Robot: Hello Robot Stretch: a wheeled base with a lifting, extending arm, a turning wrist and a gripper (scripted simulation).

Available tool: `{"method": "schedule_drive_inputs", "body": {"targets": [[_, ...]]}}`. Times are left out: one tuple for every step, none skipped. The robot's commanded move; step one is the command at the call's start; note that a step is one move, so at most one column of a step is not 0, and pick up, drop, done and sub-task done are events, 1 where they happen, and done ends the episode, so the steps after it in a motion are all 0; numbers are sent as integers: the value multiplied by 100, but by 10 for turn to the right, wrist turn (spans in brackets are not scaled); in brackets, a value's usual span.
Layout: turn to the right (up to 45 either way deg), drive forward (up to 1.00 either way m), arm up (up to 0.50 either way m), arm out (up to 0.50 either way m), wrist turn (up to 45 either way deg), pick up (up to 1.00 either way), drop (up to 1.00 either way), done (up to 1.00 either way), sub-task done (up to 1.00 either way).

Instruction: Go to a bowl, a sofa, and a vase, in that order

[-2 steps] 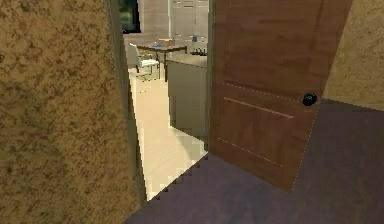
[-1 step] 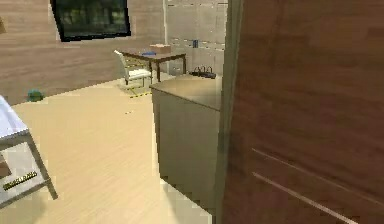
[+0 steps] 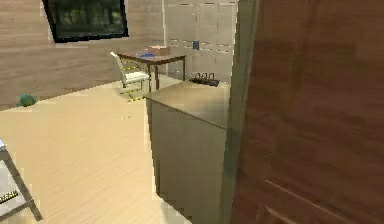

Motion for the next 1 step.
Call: {"method": "schedule_drive_inputs", "body": {"targets": [[120,0,0,0,0,0,0,0,0]]}}
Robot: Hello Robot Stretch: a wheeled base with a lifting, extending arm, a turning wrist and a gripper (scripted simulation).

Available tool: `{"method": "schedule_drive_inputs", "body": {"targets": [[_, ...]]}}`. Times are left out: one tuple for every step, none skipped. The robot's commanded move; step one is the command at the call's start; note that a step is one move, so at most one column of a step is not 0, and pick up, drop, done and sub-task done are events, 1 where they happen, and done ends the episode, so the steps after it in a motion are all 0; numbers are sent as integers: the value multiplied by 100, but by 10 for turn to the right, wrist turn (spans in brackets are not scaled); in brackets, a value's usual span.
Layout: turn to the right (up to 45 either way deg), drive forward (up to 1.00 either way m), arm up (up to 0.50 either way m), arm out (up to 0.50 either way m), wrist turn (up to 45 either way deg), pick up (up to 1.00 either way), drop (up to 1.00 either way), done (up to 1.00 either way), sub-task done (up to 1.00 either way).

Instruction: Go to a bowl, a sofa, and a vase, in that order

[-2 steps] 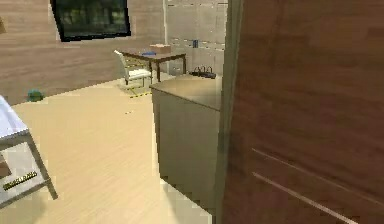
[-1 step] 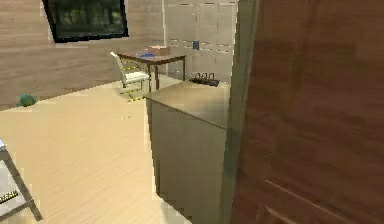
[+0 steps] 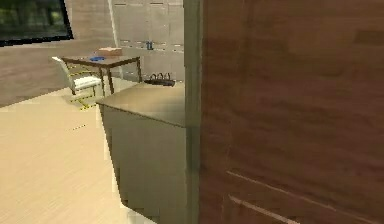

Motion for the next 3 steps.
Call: {"method": "schedule_drive_inputs", "body": {"targets": [[0,30,0,0,0,0,0,0,0],[-450,0,0,0,0,0,0,0,0],[-150,0,0,0,0,0,0,0,0]]}}
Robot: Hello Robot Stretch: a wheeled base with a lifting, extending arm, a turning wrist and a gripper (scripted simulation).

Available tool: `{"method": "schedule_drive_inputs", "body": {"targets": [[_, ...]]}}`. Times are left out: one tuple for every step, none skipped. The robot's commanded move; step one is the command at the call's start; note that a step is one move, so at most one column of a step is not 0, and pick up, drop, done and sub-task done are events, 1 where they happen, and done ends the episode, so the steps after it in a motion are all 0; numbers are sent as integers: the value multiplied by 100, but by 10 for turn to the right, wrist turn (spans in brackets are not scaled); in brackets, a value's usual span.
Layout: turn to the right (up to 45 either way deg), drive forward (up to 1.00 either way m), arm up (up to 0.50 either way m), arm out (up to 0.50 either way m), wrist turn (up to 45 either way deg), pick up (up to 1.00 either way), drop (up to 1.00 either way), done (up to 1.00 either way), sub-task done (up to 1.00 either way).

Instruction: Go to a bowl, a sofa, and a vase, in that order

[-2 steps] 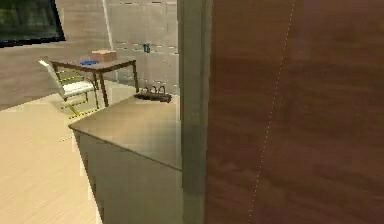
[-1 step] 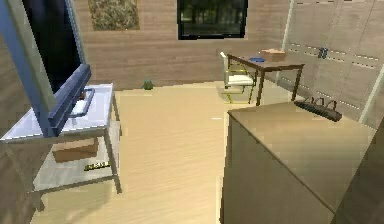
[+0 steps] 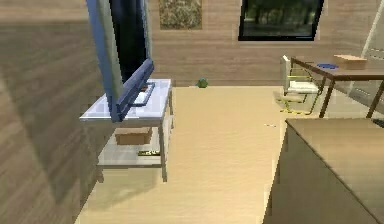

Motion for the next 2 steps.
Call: {"method": "schedule_drive_inputs", "body": {"targets": [[0,100,0,0,0,0,0,0,0],[0,35,0,0,0,0,0,0,0]]}}
